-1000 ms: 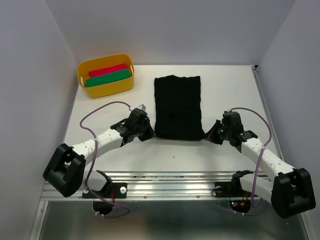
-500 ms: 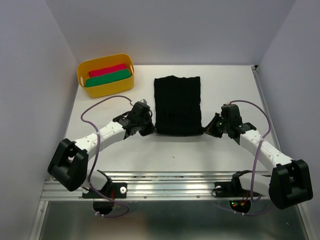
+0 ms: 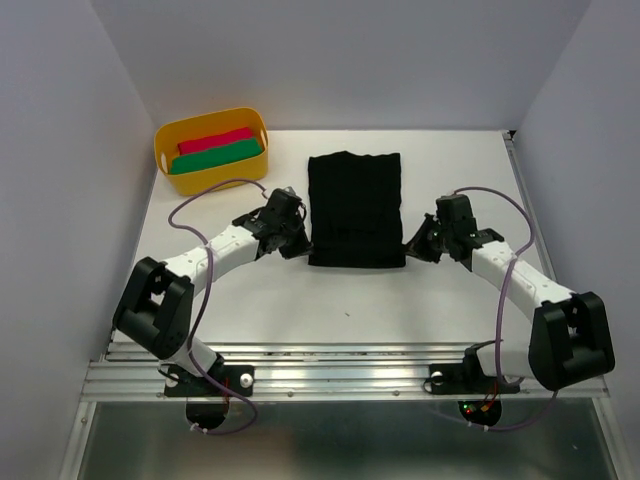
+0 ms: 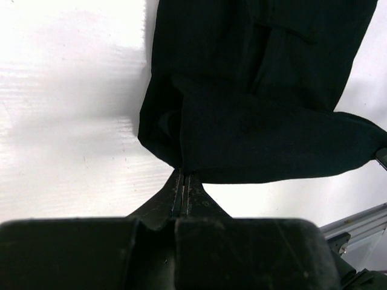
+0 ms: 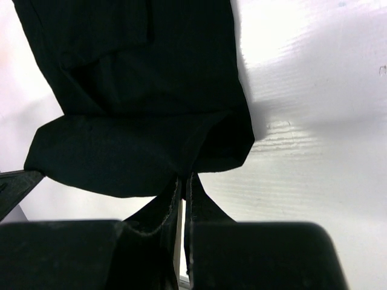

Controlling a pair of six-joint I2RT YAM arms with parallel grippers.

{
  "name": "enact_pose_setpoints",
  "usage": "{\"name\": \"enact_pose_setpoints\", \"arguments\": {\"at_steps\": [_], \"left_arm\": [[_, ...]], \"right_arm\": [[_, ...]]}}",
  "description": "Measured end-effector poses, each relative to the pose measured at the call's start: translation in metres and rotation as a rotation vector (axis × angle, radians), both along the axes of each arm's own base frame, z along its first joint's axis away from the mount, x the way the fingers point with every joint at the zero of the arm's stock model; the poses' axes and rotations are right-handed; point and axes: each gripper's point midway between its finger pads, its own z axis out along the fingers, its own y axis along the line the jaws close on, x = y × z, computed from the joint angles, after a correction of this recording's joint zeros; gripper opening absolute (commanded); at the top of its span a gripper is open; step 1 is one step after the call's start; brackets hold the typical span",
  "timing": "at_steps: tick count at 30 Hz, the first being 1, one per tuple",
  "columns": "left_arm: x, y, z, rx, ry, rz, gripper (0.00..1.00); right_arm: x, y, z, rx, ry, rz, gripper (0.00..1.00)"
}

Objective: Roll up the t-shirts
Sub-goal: Roll the T-shirt to the center of the board.

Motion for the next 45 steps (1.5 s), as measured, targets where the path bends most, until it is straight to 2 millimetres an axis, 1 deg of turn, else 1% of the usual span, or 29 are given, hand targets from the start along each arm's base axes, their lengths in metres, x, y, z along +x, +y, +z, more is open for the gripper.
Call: {"name": "enact_pose_setpoints", "arguments": {"at_steps": [5, 9, 14, 16, 17, 19, 20, 21, 22, 23, 24, 25, 27, 28, 30, 32, 34, 35, 36, 37, 38, 39, 40, 41, 43, 45], "left_arm": [[0.013, 0.001, -0.005, 0.014, 0.007, 0.001, 0.0], [0.023, 0.002, -0.011, 0.027, 0.018, 0.0, 0.0], [0.032, 0.002, -0.023, 0.04, 0.037, -0.01, 0.0], [0.036, 0.002, -0.028, 0.044, 0.044, -0.014, 0.0], [0.038, 0.002, -0.031, 0.046, 0.047, -0.015, 0.0], [0.042, 0.002, -0.036, 0.049, 0.049, -0.017, 0.0], [0.043, 0.003, -0.039, 0.051, 0.052, -0.017, 0.02], [0.044, 0.003, -0.041, 0.054, 0.054, -0.017, 0.04], [0.046, 0.003, -0.043, 0.056, 0.055, -0.017, 0.09], [0.047, 0.003, -0.044, 0.058, 0.058, -0.018, 0.12], [0.049, 0.003, -0.046, 0.061, 0.059, -0.019, 0.15], [0.051, 0.003, -0.046, 0.063, 0.057, -0.021, 0.25], [0.054, 0.004, -0.046, 0.073, 0.052, -0.021, 0.35], [0.055, 0.006, -0.045, 0.082, 0.049, -0.017, 0.43], [0.057, 0.01, -0.042, 0.099, 0.037, -0.01, 0.47], [0.058, 0.016, -0.034, 0.118, 0.021, 0.005, 0.48], [0.058, 0.021, -0.021, 0.13, -0.008, 0.02, 0.47], [0.059, 0.024, -0.009, 0.131, -0.035, 0.032, 0.42], [0.059, 0.026, -0.003, 0.132, -0.048, 0.038, 0.22], [0.059, 0.027, 0.009, 0.125, -0.079, 0.045, 0.11], [0.06, 0.027, 0.018, 0.119, -0.1, 0.049, 0.0], [0.06, 0.027, 0.022, 0.114, -0.11, 0.054, 0.0], [0.059, 0.026, 0.03, 0.106, -0.13, 0.052, 0.0], [0.058, 0.023, 0.035, 0.099, -0.141, 0.045, 0.0], [0.052, 0.012, 0.036, 0.083, -0.141, 0.016, 0.0], [0.047, 0.003, 0.033, 0.069, -0.129, -0.01, 0.0]], "right_arm": [[0.014, 0.002, -0.003, -0.017, 0.005, 0.003, 0.03], [0.023, 0.002, -0.013, -0.032, 0.018, 0.001, 0.07], [0.032, 0.002, -0.026, -0.049, 0.042, -0.003, 0.16], [0.035, 0.002, -0.031, -0.056, 0.047, -0.007, 0.18], [0.037, 0.002, -0.033, -0.06, 0.046, -0.01, 0.21], [0.04, 0.0, -0.038, -0.072, 0.046, -0.019, 0.24], [0.042, -0.001, -0.04, -0.08, 0.048, -0.025, 0.3], [0.044, -0.002, -0.042, -0.086, 0.05, -0.029, 0.32], [0.045, -0.003, -0.044, -0.092, 0.051, -0.032, 0.34], [0.048, -0.003, -0.045, -0.097, 0.052, -0.035, 0.41], [0.05, -0.003, -0.045, -0.101, 0.051, -0.035, 0.44], [0.052, -0.003, -0.044, -0.105, 0.045, -0.035, 0.47], [0.055, -0.004, -0.041, -0.109, 0.033, -0.034, 0.5], [0.055, -0.004, -0.04, -0.112, 0.026, -0.033, 0.5], [0.057, -0.005, -0.033, -0.115, 0.007, -0.029, 0.51], [0.056, -0.005, -0.022, -0.114, -0.022, -0.024, 0.52], [0.056, -0.006, -0.005, -0.109, -0.063, -0.023, 0.51], [0.055, -0.006, 0.006, -0.103, -0.091, -0.022, 0.5], [0.055, -0.006, 0.019, -0.093, -0.127, -0.024, 0.47], [0.055, -0.006, 0.026, -0.087, -0.147, -0.025, 0.38], [0.055, -0.005, 0.033, -0.082, -0.164, -0.023, 0.31], [0.054, -0.005, 0.039, -0.078, -0.182, -0.021, 0.25], [0.053, -0.003, 0.043, -0.074, -0.192, -0.016, 0.16], [0.051, -0.001, 0.044, -0.07, -0.194, -0.012, 0.12], [0.048, 0.005, 0.041, -0.067, -0.188, 0.004, 0.06], [0.042, 0.009, 0.032, -0.066, -0.162, 0.02, 0.04]]}}
